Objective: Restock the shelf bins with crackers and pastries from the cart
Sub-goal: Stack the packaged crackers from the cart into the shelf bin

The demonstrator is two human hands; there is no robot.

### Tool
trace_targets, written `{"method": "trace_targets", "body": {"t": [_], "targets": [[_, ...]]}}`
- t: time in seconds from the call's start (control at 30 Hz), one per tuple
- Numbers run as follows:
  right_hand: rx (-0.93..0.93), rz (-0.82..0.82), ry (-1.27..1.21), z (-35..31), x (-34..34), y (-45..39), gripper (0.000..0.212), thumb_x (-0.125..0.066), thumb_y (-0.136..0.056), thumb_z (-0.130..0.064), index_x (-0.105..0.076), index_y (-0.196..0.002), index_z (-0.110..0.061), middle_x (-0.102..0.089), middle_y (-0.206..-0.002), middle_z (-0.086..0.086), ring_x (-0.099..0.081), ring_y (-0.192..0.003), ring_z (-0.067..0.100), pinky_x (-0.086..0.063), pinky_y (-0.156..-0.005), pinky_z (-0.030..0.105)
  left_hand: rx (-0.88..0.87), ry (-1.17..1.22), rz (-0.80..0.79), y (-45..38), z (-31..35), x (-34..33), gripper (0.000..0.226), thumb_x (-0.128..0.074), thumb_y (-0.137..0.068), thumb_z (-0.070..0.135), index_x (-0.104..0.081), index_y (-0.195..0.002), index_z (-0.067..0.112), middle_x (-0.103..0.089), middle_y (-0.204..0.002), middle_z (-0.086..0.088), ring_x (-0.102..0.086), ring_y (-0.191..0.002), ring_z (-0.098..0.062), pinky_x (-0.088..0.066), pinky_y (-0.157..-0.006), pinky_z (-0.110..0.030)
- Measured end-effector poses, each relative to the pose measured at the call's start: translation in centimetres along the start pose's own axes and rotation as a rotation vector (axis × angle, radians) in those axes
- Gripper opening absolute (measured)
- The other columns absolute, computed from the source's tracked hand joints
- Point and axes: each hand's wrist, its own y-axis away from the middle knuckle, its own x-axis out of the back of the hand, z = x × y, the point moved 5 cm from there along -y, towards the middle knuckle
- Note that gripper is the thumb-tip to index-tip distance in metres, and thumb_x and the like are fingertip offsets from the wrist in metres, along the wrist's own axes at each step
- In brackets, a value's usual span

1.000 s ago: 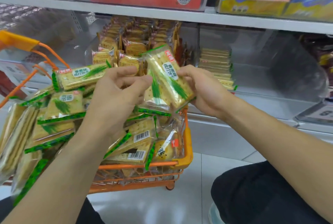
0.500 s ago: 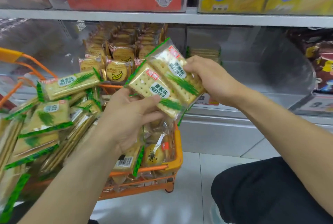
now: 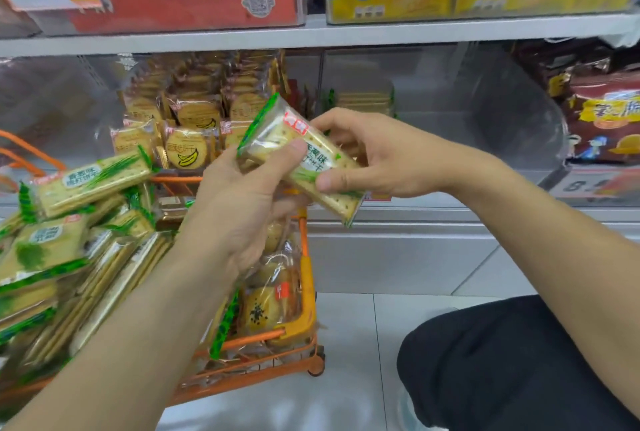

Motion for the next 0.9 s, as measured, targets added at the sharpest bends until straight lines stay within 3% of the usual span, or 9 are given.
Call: {"method": "trace_targets", "body": {"t": [0.1, 0.17, 0.23, 0.33, 0.47, 0.57, 0.73, 0.8, 0.9], "targets": [[0.07, 0.144, 0.127, 0.4, 2.6, 0.4, 0.058, -0.083, -0.081, -0.027, -0.052, -0.128, -0.017, -0.068, -0.116, -0.003, -0.068, -0.102, 0.01, -0.057, -0.089, 0.033, -0.092, -0.235, -0.011, -1.1, 0.8, -0.8, 0.032, -0.08, -0.079, 0.028, -0.065, -0.106, 0.016, -0.076, -0.1, -0.003, -0.073, -0.093, -0.02, -0.059, -0.079, -0.038], [0.057, 0.282, 0.283, 1.1, 5.0, 0.7, 0.056, -0.085, -0.08, -0.026, -0.054, -0.126, -0.021, -0.066, -0.111, -0.008, -0.065, -0.097, 0.009, -0.053, -0.088, 0.033, -0.125, -0.527, 0.02, -2.5, 1.3, -1.1, 0.054, -0.082, -0.076, 0.04, -0.056, -0.118, 0.019, -0.071, -0.104, 0.002, -0.07, -0.096, -0.015, -0.056, -0.084, -0.036], [-0.05, 0.357, 0.451, 2.6, 6.8, 0.7, 0.056, -0.083, -0.081, -0.026, -0.053, -0.128, -0.021, -0.065, -0.111, -0.006, -0.06, -0.097, 0.012, -0.049, -0.087, 0.033, -0.158, -0.812, 0.094, -4.6, 1.8, -1.5, 0.068, -0.078, -0.081, 0.036, -0.039, -0.133, 0.017, -0.06, -0.106, 0.003, -0.063, -0.096, -0.015, -0.05, -0.073, -0.027], [-0.263, 0.292, 0.642, 6.1, 7.6, -0.2, 0.056, -0.081, -0.081, -0.031, -0.053, -0.129, -0.023, -0.064, -0.121, 0.002, -0.058, -0.109, 0.023, -0.048, -0.089, 0.037, -0.192, -0.97, 0.15, -8.3, 2.2, -3.1, 0.066, -0.065, -0.089, 0.026, -0.027, -0.139, 0.008, -0.056, -0.122, -0.011, -0.058, -0.11, -0.029, -0.045, -0.079, -0.032], [-0.408, 0.108, 0.672, 9.5, 6.5, -1.3, 0.054, -0.084, -0.076, -0.028, -0.061, -0.124, -0.022, -0.062, -0.113, -0.002, -0.054, -0.095, 0.02, -0.045, -0.08, 0.031, -0.022, -1.067, 0.088, -11.3, 0.1, -5.3, 0.067, -0.05, -0.099, 0.027, -0.016, -0.149, 0.0, -0.047, -0.14, -0.019, -0.051, -0.122, -0.035, -0.041, -0.089, -0.034], [-0.433, -0.022, 0.648, 11.0, 5.5, -2.3, 0.047, -0.078, -0.081, -0.012, -0.065, -0.125, -0.02, -0.058, -0.111, -0.004, -0.051, -0.095, 0.017, -0.042, -0.08, 0.028, 0.014, -1.195, 0.012, -11.8, -1.8, -6.1, 0.052, -0.042, -0.103, 0.026, -0.026, -0.144, -0.001, -0.047, -0.14, -0.02, -0.05, -0.123, -0.035, -0.036, -0.083, -0.032], [-0.435, -0.061, 0.56, 12.2, 4.5, -3.7, 0.043, -0.077, -0.083, -0.013, -0.069, -0.124, -0.023, -0.054, -0.107, -0.007, -0.054, -0.098, 0.016, -0.047, -0.086, 0.03, -0.057, -1.334, -0.103, -12.1, -2.6, -5.9, 0.025, -0.041, -0.1, 0.015, -0.032, -0.121, 0.002, -0.054, -0.103, -0.016, -0.053, -0.09, -0.031, -0.037, -0.069, -0.036], [-0.43, -0.088, 0.5, 12.1, 4.6, -3.8, 0.037, -0.077, -0.087, -0.026, -0.071, -0.123, -0.024, -0.059, -0.103, -0.012, -0.058, -0.098, 0.012, -0.047, -0.088, 0.027, -0.069, -1.317, -0.14, -12.4, -3.0, -5.7, 0.026, -0.039, -0.101, 0.014, -0.029, -0.122, 0.001, -0.056, -0.087, -0.015, -0.053, -0.073, -0.026, -0.034, -0.055, -0.034], [-0.435, -0.103, 0.385, 12.1, 5.0, -3.2, 0.032, -0.078, -0.086, -0.039, -0.074, -0.115, -0.026, -0.067, -0.094, -0.018, -0.064, -0.093, 0.006, -0.048, -0.088, 0.026, -0.053, -1.306, -0.163, -12.7, -3.5, -5.4, 0.034, -0.039, -0.102, 0.012, -0.024, -0.128, -0.004, -0.058, -0.086, -0.022, -0.048, -0.059, -0.02, -0.029, -0.047, -0.033]]}}
